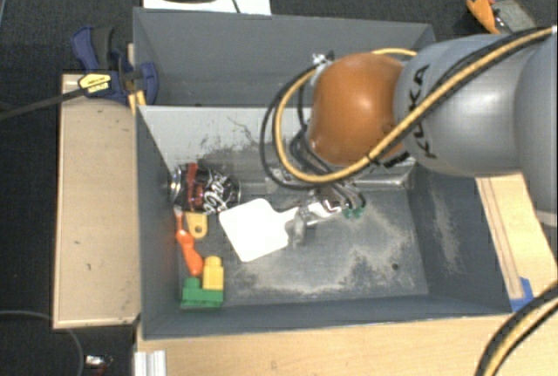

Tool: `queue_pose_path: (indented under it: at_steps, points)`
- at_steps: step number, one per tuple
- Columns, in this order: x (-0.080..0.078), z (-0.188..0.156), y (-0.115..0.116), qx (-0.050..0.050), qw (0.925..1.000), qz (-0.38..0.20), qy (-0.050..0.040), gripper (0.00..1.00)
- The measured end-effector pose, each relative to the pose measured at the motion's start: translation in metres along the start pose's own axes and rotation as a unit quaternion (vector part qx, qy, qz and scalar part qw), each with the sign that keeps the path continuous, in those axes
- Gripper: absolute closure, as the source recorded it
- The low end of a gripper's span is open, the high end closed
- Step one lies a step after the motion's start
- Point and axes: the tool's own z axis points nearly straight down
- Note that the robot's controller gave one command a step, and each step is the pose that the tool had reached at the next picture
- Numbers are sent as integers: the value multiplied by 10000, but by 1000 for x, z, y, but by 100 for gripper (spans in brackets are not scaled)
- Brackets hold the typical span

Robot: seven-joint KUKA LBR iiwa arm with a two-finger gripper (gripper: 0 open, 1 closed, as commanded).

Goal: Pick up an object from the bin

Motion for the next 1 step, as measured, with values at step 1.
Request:
queue_pose_path:
  at_steps: [1]
  points:
    - [17, 40, 73, -11, 9984, 559, 86, 0]
